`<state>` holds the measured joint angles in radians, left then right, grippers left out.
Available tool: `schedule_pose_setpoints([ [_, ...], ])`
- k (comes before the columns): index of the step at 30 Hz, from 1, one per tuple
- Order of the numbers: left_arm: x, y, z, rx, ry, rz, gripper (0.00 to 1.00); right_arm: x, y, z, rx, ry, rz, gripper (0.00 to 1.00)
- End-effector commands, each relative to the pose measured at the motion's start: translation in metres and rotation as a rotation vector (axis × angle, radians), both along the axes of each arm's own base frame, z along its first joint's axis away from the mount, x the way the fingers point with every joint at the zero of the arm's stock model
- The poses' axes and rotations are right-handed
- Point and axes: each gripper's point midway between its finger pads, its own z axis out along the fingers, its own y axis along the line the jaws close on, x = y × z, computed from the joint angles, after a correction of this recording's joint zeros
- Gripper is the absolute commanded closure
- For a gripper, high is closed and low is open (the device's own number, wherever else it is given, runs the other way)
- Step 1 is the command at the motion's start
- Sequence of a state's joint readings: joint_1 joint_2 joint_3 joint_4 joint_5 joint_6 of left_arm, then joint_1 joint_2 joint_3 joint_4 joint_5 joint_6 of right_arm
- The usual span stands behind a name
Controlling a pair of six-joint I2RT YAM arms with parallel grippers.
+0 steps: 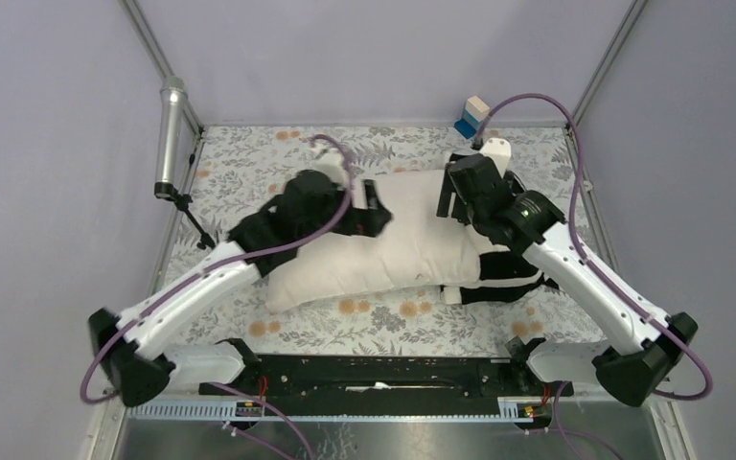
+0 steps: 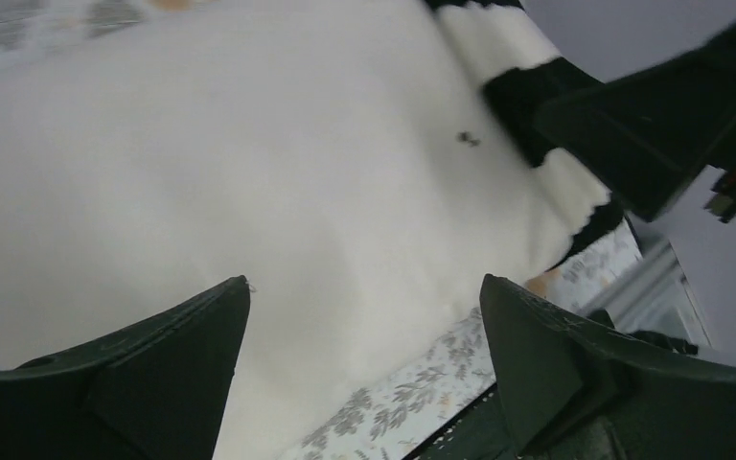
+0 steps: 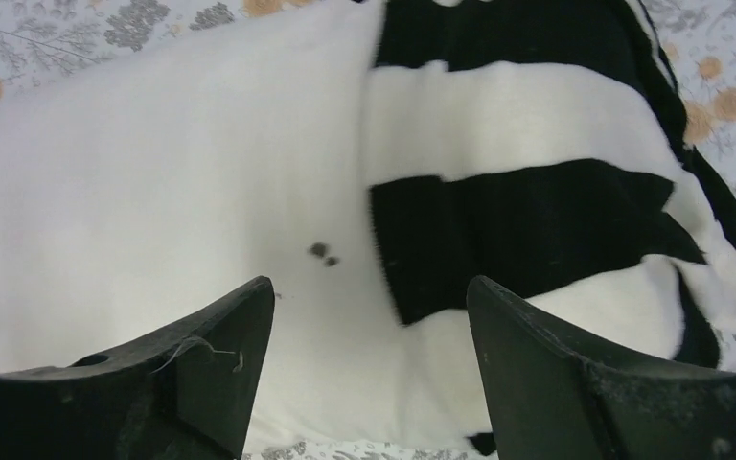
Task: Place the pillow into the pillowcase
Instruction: Stuff the pillow into the pillowcase.
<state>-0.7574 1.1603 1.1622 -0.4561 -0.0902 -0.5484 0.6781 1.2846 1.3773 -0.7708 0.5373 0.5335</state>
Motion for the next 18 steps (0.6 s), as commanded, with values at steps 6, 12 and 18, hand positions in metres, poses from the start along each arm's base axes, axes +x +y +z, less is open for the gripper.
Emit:
schedule_pose_setpoints([
  [6, 0.018, -0.122, -0.029, 0.011, -0.060, -0.264, 0.01, -0.019, -0.052, -0.039, -0.082, 0.047, -0.151, 0.01],
  [12, 0.066, -0.133, -0.106, 0.121, 0.055, -0.104, 0.06, 0.016, -0.055, -0.109, -0.026, 0.144, -0.151, 0.01],
  [18, 0.113, -0.069, -0.132, 0.033, 0.172, 0.172, 0.47, 0.115, 0.017, -0.096, 0.117, 0.017, 0.076, 0.40],
])
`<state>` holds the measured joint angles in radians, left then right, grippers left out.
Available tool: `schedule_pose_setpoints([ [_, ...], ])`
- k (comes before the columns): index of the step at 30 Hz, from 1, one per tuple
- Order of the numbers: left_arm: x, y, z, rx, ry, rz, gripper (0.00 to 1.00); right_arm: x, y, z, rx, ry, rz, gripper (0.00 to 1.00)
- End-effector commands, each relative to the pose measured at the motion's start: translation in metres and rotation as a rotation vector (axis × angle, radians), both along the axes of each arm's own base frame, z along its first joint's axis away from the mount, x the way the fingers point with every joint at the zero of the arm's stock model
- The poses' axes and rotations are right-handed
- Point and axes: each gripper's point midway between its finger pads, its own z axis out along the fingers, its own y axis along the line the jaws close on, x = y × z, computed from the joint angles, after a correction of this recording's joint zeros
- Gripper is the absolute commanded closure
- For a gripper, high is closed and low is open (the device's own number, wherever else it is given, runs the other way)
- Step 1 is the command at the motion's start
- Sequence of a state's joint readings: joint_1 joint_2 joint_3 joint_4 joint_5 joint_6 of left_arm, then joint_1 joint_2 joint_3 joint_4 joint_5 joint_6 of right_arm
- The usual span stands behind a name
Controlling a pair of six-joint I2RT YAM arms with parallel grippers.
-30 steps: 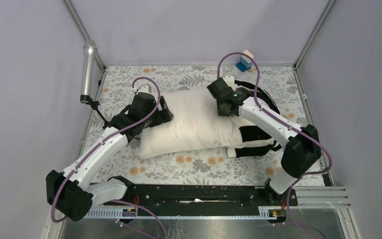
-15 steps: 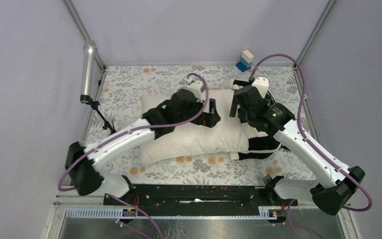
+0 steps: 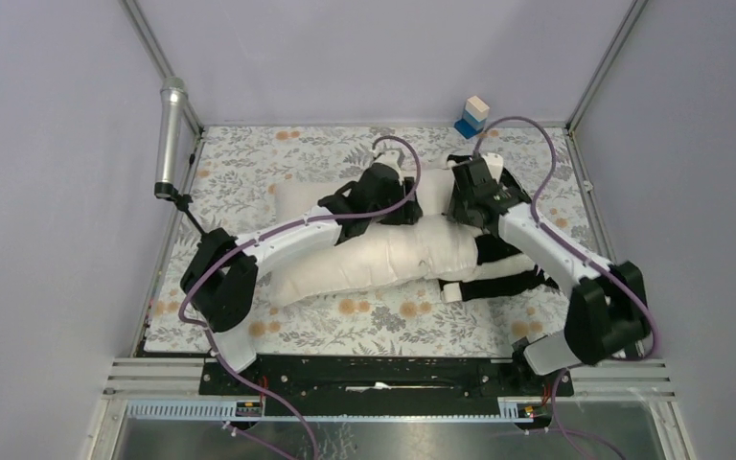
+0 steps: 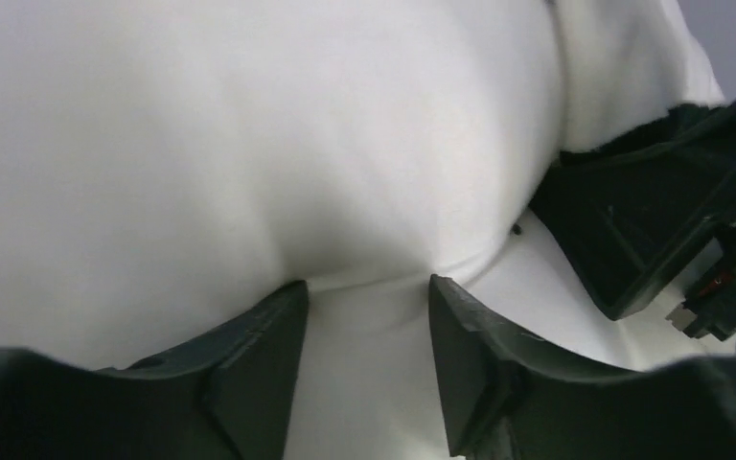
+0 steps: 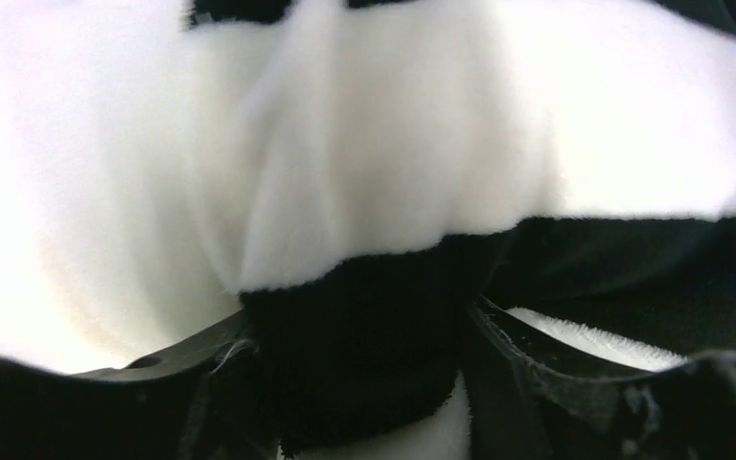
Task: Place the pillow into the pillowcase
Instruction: Stuff the pillow into the pillowcase.
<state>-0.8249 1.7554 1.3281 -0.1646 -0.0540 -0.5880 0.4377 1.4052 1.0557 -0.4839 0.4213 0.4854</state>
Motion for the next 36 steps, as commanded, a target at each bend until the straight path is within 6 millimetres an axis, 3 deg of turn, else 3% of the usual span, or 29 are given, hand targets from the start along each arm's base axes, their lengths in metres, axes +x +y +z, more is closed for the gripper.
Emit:
schedule_pose_setpoints([
  [1, 0.054, 0.067, -0.015, -0.011, 0.034, 0.287, 0.51, 0.102, 0.089, 0.056, 0.180, -0.216, 0.234, 0.41],
  [4, 0.069, 0.086, -0.010, -0.046, 0.029, 0.292, 0.53, 0.129, 0.121, 0.083, 0.157, -0.236, 0.283, 0.40],
  [6, 0.071, 0.080, 0.001, -0.083, -0.007, 0.203, 0.51, 0.132, 0.120, 0.082, 0.128, -0.196, 0.254, 0.36],
  [12, 0.058, 0.048, 0.057, -0.156, -0.155, -0.007, 0.37, 0.097, 0.081, 0.108, 0.077, -0.242, 0.159, 0.02],
  [16, 0.042, 0.026, 0.090, -0.137, -0.276, -0.090, 0.27, 0.063, 0.050, 0.131, 0.077, -0.302, 0.091, 0.00],
  [18, 0.034, 0.015, 0.099, -0.121, -0.331, -0.128, 0.18, 0.045, 0.036, 0.133, 0.087, -0.312, 0.052, 0.01],
  [24, 0.000, -0.024, 0.082, -0.045, -0.378, -0.260, 0.05, 0.004, 0.001, 0.119, 0.104, -0.326, -0.039, 0.06],
  [31, 0.034, -0.039, 0.024, 0.140, -0.392, -0.151, 0.02, -0.018, 0.008, 0.064, 0.212, -0.308, -0.023, 0.28],
  [34, 0.053, -0.038, 0.001, 0.191, -0.363, -0.077, 0.17, -0.018, 0.014, 0.037, 0.234, -0.306, 0.000, 0.33],
  [36, 0.060, -0.037, -0.004, 0.179, -0.333, -0.061, 0.39, -0.013, 0.013, 0.023, 0.216, -0.310, -0.006, 0.35],
])
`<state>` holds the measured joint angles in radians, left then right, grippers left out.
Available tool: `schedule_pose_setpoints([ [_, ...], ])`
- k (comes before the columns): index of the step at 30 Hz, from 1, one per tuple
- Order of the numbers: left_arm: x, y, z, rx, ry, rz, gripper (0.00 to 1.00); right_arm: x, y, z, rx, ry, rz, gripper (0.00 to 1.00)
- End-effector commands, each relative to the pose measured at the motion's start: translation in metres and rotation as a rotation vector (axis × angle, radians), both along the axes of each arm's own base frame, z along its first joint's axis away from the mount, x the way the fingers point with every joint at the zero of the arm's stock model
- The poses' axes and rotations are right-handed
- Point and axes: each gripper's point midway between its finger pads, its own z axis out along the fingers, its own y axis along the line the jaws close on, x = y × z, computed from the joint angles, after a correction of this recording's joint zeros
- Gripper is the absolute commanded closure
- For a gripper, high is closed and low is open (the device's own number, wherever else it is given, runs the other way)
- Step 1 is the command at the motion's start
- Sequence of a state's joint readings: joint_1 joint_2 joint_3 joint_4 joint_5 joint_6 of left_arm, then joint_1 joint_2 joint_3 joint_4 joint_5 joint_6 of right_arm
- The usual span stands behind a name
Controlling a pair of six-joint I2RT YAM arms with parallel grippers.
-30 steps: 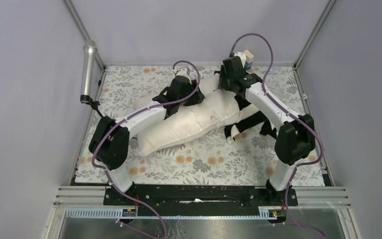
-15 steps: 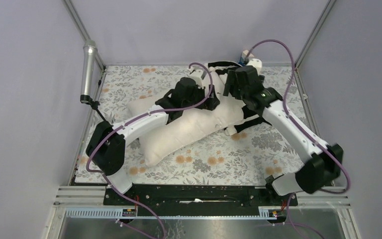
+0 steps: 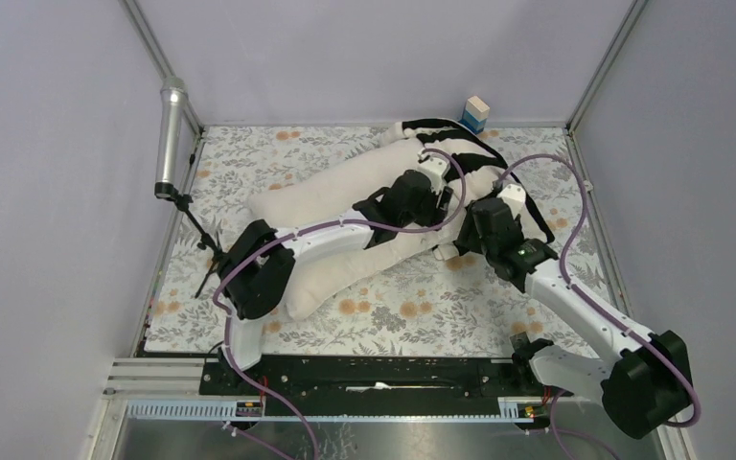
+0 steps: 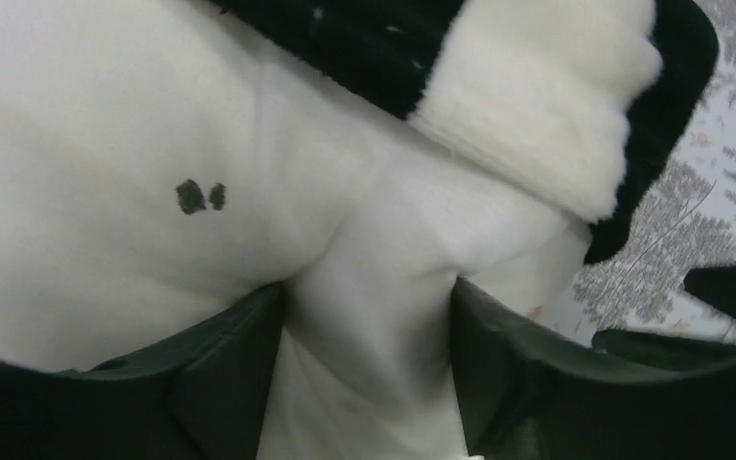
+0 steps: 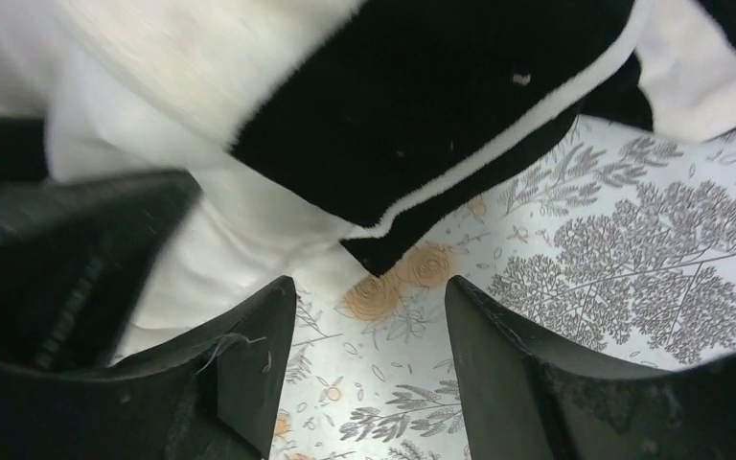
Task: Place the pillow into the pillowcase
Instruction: Stuff the pillow into the pillowcase.
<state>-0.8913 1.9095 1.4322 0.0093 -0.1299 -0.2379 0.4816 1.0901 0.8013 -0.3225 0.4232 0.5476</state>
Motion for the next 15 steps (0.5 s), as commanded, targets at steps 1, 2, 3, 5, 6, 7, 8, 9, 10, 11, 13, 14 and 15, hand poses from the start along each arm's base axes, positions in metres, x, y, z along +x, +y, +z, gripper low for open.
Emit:
schedule_pose_setpoints([
  [1, 0.034, 0.010, -0.002, -0.014, -0.011, 0.117, 0.52, 0.023, 0.010, -0.001, 0.055, -0.107, -0.013, 0.36],
  [2, 0.034, 0.010, -0.001, -0.034, 0.001, 0.109, 0.64, 0.027, 0.008, -0.004, 0.037, -0.111, -0.024, 0.37],
  [3, 0.036, 0.013, -0.001, -0.048, 0.008, 0.110, 0.70, 0.032, 0.007, -0.005, 0.024, -0.117, -0.029, 0.37],
  [5, 0.039, 0.017, 0.001, -0.064, 0.017, 0.113, 0.81, 0.041, 0.004, -0.005, -0.003, -0.122, -0.054, 0.40],
  [6, 0.040, 0.020, 0.001, -0.067, 0.024, 0.119, 0.89, 0.045, 0.002, -0.004, -0.017, -0.124, -0.068, 0.43],
  [7, 0.042, 0.023, 0.000, -0.072, 0.035, 0.120, 0.92, 0.049, 0.000, -0.003, -0.026, -0.130, -0.083, 0.44],
  [8, 0.042, 0.024, -0.002, -0.080, 0.048, 0.116, 0.92, 0.053, -0.001, -0.003, -0.027, -0.131, -0.085, 0.44],
  [9, 0.043, 0.026, -0.001, -0.095, 0.057, 0.114, 0.94, 0.057, -0.001, -0.001, -0.027, -0.135, -0.084, 0.44],
  [10, 0.044, 0.027, -0.001, -0.106, 0.063, 0.111, 0.95, 0.061, -0.001, 0.002, -0.034, -0.138, -0.084, 0.44],
  [11, 0.045, 0.028, -0.001, -0.117, 0.071, 0.108, 0.96, 0.064, 0.000, 0.006, -0.037, -0.145, -0.086, 0.44],
  [13, 0.044, 0.027, -0.003, -0.124, 0.083, 0.097, 0.97, 0.069, 0.000, 0.016, -0.040, -0.163, -0.089, 0.45],
  [14, 0.044, 0.026, -0.003, -0.128, 0.086, 0.092, 0.97, 0.072, 0.001, 0.020, -0.040, -0.172, -0.088, 0.44],
  [15, 0.044, 0.025, -0.003, -0.131, 0.086, 0.089, 0.97, 0.074, 0.002, 0.023, -0.046, -0.172, -0.088, 0.44],
])
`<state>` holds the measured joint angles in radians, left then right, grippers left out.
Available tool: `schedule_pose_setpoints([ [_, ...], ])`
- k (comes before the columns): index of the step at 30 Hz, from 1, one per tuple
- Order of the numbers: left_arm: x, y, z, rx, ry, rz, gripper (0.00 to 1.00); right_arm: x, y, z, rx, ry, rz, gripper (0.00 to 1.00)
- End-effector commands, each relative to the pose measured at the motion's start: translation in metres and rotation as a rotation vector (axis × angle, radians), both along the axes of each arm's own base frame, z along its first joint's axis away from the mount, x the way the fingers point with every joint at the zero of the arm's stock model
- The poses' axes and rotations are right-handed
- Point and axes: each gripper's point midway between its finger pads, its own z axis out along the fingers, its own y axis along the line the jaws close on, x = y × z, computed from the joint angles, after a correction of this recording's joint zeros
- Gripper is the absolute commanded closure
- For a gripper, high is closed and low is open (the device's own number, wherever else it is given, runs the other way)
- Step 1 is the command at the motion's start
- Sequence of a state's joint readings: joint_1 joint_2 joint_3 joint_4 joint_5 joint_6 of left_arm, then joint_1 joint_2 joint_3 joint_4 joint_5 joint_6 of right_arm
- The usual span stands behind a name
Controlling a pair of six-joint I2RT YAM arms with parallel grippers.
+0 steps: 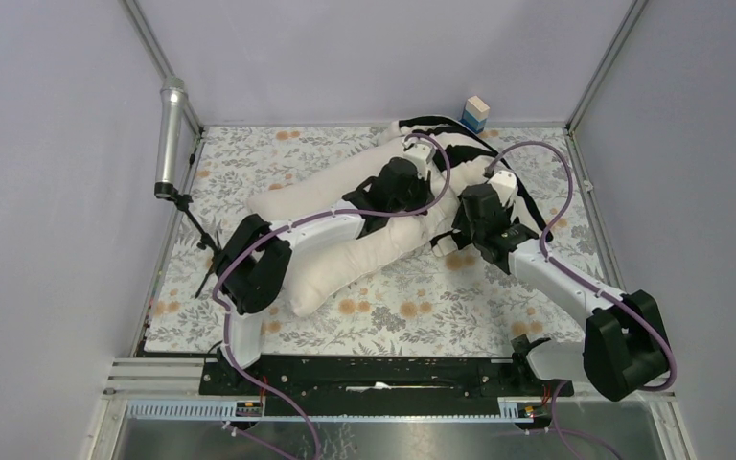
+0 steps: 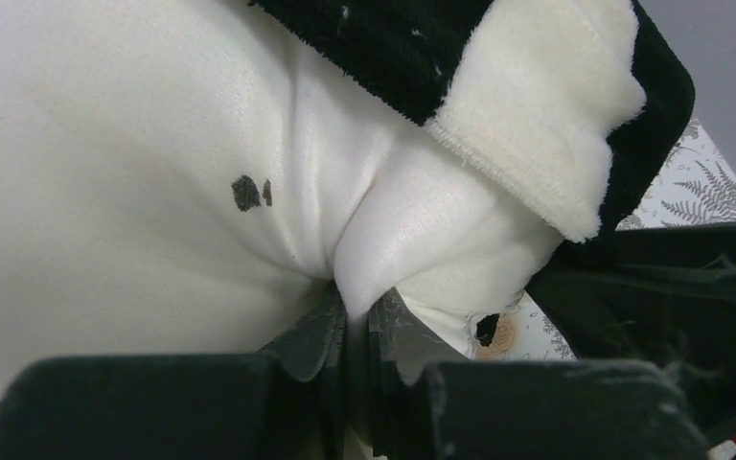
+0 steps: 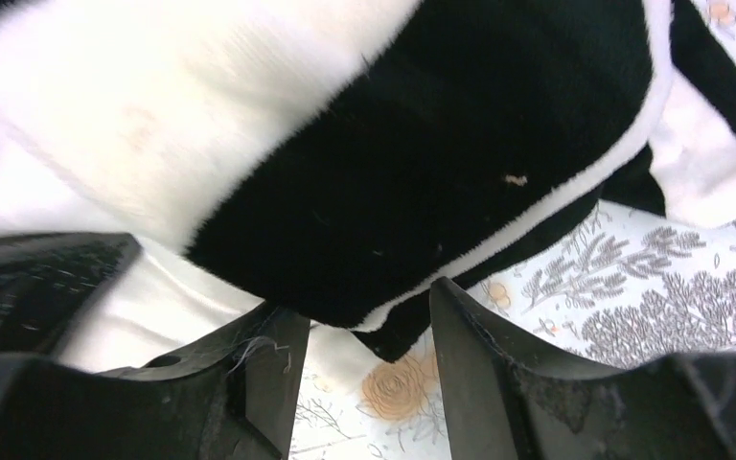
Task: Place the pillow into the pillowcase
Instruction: Stuff the pillow into the pillowcase.
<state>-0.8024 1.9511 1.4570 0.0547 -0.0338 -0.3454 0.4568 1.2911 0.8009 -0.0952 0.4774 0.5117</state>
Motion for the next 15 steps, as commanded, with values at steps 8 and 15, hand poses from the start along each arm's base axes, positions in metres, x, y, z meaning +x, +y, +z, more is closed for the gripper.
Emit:
schedule_pose_setpoints([
  [8, 0.017, 0.015, 0.001, -0.034, 0.023, 0.040, 1.00, 0.043, -0.007, 0.038, -0.106, -0.059, -0.084, 0.58],
  [15, 0.041, 0.035, -0.005, -0.066, 0.078, 0.168, 1.00, 0.028, -0.016, 0.096, -0.115, -0.081, -0.098, 0.97],
])
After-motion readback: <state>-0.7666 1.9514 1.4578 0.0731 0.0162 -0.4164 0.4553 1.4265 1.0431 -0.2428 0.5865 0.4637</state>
